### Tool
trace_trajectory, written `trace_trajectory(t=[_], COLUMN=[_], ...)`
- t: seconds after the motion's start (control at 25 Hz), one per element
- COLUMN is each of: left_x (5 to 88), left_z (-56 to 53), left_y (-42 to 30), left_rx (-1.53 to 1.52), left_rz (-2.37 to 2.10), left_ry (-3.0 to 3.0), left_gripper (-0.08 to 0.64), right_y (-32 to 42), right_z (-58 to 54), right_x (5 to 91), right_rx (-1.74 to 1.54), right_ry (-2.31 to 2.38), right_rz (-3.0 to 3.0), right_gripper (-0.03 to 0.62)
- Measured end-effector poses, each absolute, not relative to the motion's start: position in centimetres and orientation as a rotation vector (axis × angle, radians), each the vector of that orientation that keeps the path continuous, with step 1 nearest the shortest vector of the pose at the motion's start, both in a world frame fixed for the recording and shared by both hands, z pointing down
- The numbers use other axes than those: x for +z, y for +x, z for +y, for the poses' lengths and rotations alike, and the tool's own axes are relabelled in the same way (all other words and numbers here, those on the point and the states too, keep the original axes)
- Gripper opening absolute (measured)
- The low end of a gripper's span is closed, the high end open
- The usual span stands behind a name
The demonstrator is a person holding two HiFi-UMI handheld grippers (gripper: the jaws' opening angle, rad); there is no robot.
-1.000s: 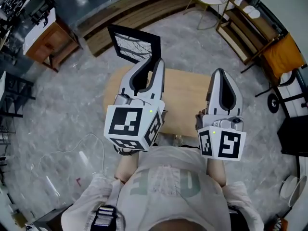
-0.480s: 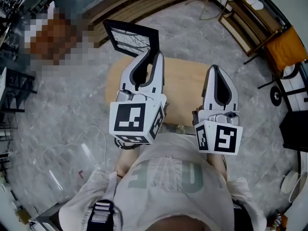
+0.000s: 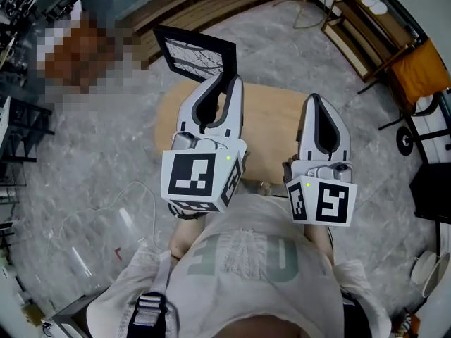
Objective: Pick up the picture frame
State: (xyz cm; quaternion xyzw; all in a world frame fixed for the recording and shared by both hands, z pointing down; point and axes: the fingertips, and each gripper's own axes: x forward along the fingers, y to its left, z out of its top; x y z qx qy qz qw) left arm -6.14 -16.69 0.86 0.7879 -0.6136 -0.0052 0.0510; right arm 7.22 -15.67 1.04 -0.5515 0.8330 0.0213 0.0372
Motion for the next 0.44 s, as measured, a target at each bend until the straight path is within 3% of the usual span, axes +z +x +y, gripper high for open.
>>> trace_trajectory(t=[0.44], left_x=[1.15], left_z=[-16.80], left_y=[-6.30], left_rx=[-0.002], left_rz=[-1.868], left_ry=[2.391], left_gripper=[0.071], right_y=[6.68], right_z=[-15.77], right_x=[1.42], right_rx=[0.071], right_ry=[-1.675], right_rz=[2.587], right_gripper=[0.005])
